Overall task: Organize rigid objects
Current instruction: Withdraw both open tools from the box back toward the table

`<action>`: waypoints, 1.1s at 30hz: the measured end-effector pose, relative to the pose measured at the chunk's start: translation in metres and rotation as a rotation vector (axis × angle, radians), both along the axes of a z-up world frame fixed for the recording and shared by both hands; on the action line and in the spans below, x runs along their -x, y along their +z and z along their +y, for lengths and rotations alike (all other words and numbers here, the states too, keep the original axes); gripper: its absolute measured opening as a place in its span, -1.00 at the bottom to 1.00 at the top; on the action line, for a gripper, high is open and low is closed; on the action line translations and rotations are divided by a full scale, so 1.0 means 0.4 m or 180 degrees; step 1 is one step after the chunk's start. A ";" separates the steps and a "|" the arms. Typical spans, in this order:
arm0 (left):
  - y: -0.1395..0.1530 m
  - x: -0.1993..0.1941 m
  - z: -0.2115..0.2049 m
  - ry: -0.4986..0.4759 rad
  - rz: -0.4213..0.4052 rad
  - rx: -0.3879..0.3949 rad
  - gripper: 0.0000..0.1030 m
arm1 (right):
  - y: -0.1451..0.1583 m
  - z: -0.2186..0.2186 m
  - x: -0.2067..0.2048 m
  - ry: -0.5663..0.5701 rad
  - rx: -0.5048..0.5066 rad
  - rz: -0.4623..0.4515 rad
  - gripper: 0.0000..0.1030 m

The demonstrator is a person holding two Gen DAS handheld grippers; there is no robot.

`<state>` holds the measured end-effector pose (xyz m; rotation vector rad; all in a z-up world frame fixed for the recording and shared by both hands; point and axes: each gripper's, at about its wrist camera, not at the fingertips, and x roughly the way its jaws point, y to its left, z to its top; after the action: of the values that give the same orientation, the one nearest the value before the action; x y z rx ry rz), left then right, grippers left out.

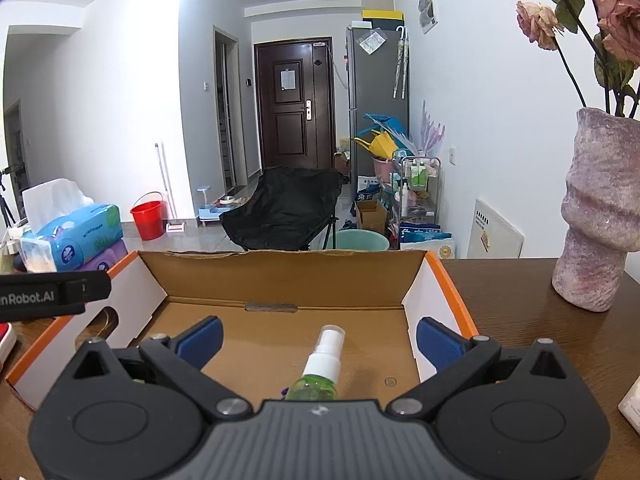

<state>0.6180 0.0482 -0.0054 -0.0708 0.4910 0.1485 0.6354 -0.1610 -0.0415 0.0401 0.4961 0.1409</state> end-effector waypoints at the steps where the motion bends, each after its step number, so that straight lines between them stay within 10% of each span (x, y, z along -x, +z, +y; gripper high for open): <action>1: 0.000 0.001 0.000 -0.0004 -0.0001 0.0000 1.00 | 0.001 -0.001 0.001 0.0002 0.0000 0.0001 1.00; 33: 0.016 0.175 0.010 -0.0105 -0.0112 -0.0146 1.00 | 0.042 -0.043 0.158 0.0136 0.0118 -0.0212 1.00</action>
<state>0.5479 0.0523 0.0012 -0.0203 0.4532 0.1259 0.5723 -0.1783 -0.0247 -0.0113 0.4332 0.1745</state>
